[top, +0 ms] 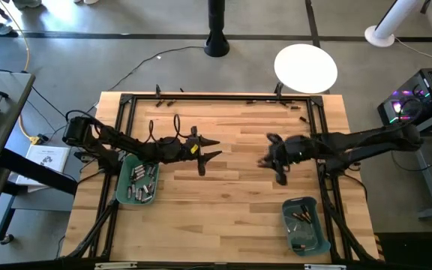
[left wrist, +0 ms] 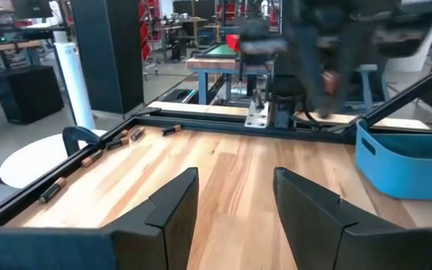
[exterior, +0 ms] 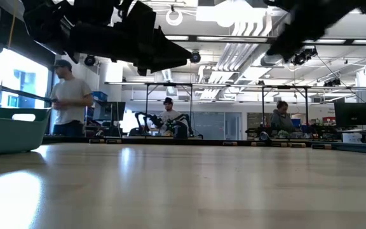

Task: Sort batteries
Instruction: Put the black battery into the blue bin

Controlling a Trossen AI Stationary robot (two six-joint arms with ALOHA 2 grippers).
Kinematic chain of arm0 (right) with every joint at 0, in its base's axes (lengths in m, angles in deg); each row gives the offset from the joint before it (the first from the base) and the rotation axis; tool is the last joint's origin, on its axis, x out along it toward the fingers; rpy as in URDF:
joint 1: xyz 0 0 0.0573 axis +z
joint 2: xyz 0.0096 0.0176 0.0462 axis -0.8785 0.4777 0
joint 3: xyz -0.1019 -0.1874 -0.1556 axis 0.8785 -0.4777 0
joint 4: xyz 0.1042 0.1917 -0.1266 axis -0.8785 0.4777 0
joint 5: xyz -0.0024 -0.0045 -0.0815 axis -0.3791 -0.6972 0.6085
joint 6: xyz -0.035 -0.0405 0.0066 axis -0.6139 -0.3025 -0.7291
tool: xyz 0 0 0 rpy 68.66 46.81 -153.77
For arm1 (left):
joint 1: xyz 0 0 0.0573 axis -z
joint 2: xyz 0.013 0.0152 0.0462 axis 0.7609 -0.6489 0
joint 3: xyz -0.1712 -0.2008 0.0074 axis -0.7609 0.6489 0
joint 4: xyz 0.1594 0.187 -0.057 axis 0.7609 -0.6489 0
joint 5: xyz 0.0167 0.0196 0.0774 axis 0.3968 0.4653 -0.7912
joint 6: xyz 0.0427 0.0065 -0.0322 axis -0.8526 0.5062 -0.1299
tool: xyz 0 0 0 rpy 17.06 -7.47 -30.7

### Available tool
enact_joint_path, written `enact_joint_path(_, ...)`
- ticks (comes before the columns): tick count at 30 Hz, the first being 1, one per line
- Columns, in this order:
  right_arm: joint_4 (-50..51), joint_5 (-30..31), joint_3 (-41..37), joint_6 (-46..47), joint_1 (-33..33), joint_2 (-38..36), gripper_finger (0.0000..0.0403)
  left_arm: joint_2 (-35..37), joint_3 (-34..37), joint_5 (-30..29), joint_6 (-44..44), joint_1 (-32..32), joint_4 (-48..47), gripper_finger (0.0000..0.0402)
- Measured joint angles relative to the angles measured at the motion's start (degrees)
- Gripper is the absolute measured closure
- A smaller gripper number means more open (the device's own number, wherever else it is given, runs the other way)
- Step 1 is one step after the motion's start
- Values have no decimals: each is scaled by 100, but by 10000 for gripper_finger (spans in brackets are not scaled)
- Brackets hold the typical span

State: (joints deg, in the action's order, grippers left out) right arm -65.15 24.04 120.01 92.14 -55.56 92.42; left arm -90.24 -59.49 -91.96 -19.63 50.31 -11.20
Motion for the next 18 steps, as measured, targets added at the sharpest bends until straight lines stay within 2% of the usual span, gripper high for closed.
enact_joint_path(4,1126,36,0,1436,885,-208,373,0,0,-10,62,1,5,234)
enact_joint_path(8,1820,-234,0,3190,1964,-220,373,0,0,-8,315,1,-1,234)
enact_joint_path(14,1959,-582,0,6065,3666,-59,373,0,0,-8,455,3,-30,234)
enact_joint_path(18,1942,-537,0,7584,4443,296,373,0,-2,-8,454,5,-43,234)
